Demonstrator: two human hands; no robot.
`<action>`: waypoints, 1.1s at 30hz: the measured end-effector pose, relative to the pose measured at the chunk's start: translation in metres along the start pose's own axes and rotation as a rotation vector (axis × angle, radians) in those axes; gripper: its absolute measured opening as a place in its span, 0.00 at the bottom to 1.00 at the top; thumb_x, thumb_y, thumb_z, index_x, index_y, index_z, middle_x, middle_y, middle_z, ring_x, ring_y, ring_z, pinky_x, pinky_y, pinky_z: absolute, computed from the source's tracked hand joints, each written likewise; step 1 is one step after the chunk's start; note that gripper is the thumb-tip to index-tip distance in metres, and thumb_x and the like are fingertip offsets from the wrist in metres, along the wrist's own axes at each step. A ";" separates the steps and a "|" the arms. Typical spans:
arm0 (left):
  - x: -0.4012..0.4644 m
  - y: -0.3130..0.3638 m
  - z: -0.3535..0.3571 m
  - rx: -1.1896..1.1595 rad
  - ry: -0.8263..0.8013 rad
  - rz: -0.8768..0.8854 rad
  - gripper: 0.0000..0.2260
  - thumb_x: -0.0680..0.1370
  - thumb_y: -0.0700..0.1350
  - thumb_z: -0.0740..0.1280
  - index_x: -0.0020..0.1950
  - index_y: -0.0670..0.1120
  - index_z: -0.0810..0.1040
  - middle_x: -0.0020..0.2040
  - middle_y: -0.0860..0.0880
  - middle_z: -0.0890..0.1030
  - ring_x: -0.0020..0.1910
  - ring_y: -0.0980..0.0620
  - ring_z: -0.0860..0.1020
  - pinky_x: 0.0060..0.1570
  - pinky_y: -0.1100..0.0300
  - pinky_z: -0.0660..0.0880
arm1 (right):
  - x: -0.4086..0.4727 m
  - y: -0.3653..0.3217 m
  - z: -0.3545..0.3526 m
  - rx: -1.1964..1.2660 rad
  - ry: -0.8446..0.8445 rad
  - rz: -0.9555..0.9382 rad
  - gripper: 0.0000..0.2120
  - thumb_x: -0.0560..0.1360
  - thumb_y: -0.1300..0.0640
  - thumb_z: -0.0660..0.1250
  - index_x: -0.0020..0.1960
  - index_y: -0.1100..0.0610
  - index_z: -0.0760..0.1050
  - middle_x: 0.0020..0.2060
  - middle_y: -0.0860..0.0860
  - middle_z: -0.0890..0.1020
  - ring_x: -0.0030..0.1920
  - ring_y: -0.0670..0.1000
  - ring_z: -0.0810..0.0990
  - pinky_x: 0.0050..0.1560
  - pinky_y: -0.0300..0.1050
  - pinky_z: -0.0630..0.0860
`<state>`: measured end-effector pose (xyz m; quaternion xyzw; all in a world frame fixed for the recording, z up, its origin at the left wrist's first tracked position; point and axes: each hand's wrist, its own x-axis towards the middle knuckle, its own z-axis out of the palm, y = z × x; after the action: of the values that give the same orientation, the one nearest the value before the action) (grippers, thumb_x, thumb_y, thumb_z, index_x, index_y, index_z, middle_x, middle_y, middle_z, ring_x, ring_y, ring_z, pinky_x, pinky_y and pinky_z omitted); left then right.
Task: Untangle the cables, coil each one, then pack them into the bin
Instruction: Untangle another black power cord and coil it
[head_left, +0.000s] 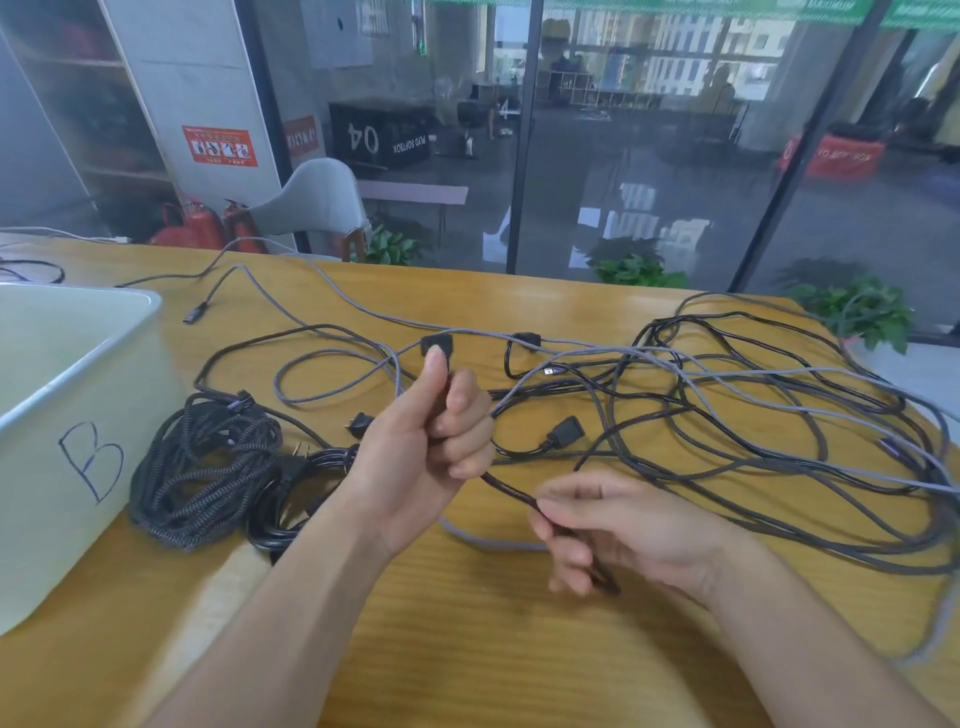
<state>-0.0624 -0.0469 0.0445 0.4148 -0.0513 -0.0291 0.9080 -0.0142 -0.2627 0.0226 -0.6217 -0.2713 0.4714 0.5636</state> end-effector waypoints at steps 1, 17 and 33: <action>0.000 -0.001 0.002 0.027 0.000 0.027 0.22 0.86 0.58 0.53 0.36 0.47 0.69 0.30 0.53 0.58 0.27 0.56 0.55 0.27 0.62 0.57 | 0.000 0.000 -0.002 -0.025 0.050 -0.005 0.11 0.84 0.53 0.64 0.47 0.58 0.76 0.31 0.50 0.70 0.29 0.50 0.73 0.43 0.49 0.79; -0.004 -0.016 0.003 0.274 -0.160 -0.075 0.22 0.84 0.59 0.53 0.34 0.50 0.61 0.29 0.53 0.56 0.27 0.54 0.54 0.28 0.60 0.53 | 0.010 0.011 0.009 -0.658 0.275 -0.032 0.18 0.84 0.40 0.63 0.43 0.51 0.78 0.31 0.45 0.77 0.34 0.50 0.76 0.41 0.57 0.78; -0.003 -0.010 0.001 0.255 -0.065 0.000 0.24 0.87 0.59 0.50 0.34 0.49 0.60 0.30 0.51 0.55 0.29 0.52 0.52 0.30 0.57 0.51 | 0.001 0.007 -0.010 -0.978 0.354 -0.041 0.10 0.83 0.42 0.63 0.52 0.43 0.82 0.41 0.43 0.84 0.39 0.46 0.79 0.47 0.50 0.79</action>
<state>-0.0653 -0.0537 0.0376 0.5258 -0.0841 -0.0360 0.8457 -0.0065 -0.2675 0.0154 -0.8771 -0.3725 0.1659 0.2538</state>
